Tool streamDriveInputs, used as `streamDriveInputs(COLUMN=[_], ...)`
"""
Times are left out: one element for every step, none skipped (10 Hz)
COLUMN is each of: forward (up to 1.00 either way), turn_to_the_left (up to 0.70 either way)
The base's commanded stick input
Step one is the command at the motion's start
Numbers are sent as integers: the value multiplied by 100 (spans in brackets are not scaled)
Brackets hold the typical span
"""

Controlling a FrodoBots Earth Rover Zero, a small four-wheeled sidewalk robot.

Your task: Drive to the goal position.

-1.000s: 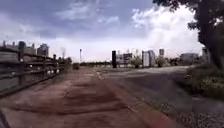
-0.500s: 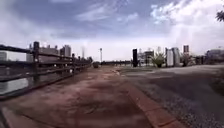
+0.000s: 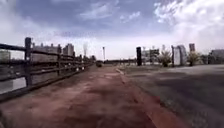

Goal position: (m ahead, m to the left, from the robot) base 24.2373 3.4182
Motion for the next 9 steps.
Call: streamDriveInputs(forward=[100,100,100,100,100,100,100,100,100], turn_to_the_left=[0,0,0,0,0,0,0,0,0])
